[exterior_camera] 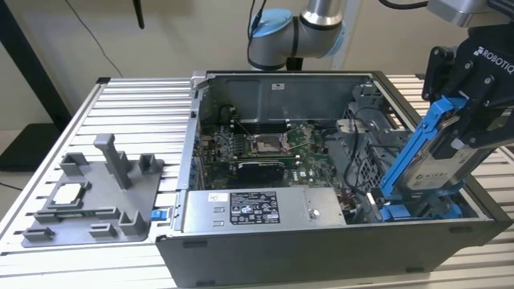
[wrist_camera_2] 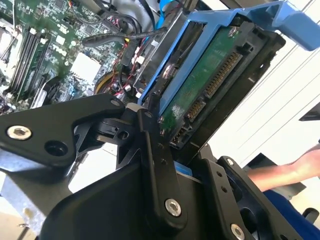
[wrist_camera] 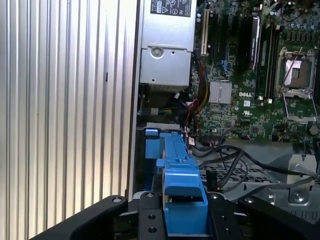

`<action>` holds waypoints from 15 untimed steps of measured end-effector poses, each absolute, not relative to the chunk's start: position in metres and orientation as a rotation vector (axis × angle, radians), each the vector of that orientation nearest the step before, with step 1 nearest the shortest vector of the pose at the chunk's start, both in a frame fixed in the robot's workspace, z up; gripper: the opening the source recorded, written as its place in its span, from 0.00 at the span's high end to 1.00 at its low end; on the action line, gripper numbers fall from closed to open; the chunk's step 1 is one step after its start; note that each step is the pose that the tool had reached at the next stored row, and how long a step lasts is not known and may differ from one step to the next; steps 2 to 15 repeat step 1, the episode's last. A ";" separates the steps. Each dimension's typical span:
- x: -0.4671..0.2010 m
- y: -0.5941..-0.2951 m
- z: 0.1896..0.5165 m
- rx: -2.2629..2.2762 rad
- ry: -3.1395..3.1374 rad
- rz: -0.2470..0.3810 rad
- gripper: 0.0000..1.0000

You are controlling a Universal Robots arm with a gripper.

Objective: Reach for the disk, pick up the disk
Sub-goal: 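Pick up the disk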

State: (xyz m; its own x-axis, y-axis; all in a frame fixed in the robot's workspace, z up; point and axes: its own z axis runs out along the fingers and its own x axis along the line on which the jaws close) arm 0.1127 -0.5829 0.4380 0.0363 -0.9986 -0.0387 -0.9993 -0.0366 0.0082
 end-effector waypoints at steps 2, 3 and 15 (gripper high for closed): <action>0.113 -0.583 0.438 -2.246 2.166 0.052 1.00; 0.113 -0.583 0.438 -2.246 2.166 0.052 1.00; 0.113 -0.583 0.438 -2.246 2.166 0.052 1.00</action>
